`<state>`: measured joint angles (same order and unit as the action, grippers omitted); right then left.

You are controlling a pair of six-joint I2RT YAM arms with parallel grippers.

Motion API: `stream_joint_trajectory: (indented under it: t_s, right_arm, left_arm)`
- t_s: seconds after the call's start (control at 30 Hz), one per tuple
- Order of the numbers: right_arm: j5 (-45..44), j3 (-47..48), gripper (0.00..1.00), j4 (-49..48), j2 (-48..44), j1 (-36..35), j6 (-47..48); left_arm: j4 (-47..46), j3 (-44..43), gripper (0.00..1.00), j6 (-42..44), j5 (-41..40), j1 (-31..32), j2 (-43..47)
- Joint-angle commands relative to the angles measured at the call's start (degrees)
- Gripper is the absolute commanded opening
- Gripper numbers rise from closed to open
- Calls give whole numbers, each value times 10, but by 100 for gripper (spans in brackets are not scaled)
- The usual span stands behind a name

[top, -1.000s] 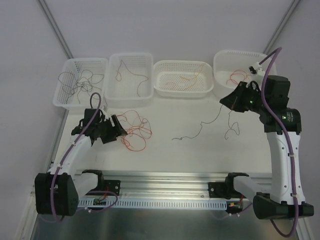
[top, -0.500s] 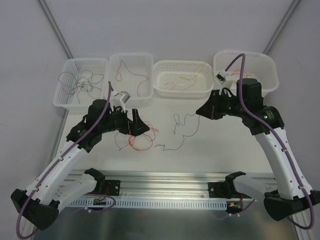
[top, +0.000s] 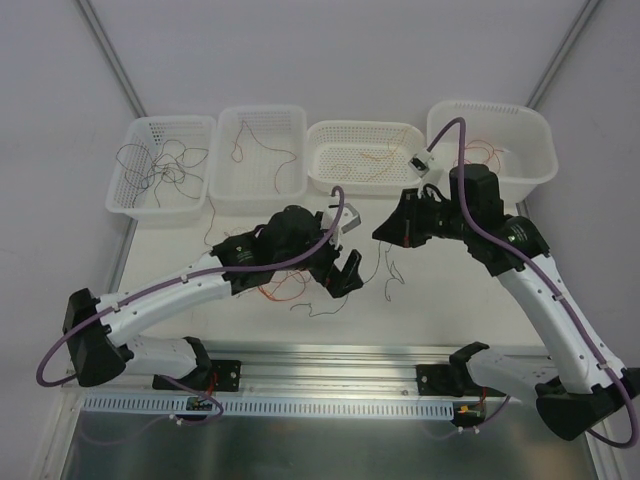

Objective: Untangle the cables

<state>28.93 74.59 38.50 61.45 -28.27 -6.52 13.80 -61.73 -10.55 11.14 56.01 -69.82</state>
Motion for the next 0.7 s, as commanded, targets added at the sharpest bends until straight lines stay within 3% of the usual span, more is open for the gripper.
stream_joint_trajectory:
  t_s: [0.0, 0.1, 0.2, 0.27, 0.43, 0.47, 0.53, 0.57, 0.6, 0.67]
  right_arm:
    - [-8, -3, 1, -30, -7, -9, -17]
    - [-15, -4, 1, -29, -11, -12, -18]
    - [-20, -6, 1, -28, -14, -13, -17]
    - [-22, -8, 1, -29, -15, -13, -18]
    - [-26, -15, 1, -30, -17, -13, -16]
    - [-27, -15, 1, -29, -17, -13, -16]
    - [-31, -16, 1, -29, -19, -13, -15]
    - [-33, -17, 1, -28, -19, -13, -14]
    - [-34, -16, 1, -26, -22, -13, -13]
    - [-41, -16, 1, -20, -26, -13, -8]
  left_arm:
    - [-46, -51, 99, 44, -39, 28, -46]
    - [-54, -73, 97, 40, -50, 45, -83]
    - [-56, -87, 88, 38, -53, 57, -110]
    - [-58, -91, 75, 31, -52, 61, -116]
    - [-74, -90, 60, 18, -45, 65, -113]
    - [-76, -89, 43, 18, -45, 65, -112]
    - [-77, -88, 24, 17, -54, 65, -109]
    - [-78, -88, 6, 16, -56, 65, -106]
    - [-78, -89, 0, 15, -59, 65, -105]
    - [-79, -92, 0, 16, -64, 65, -102]
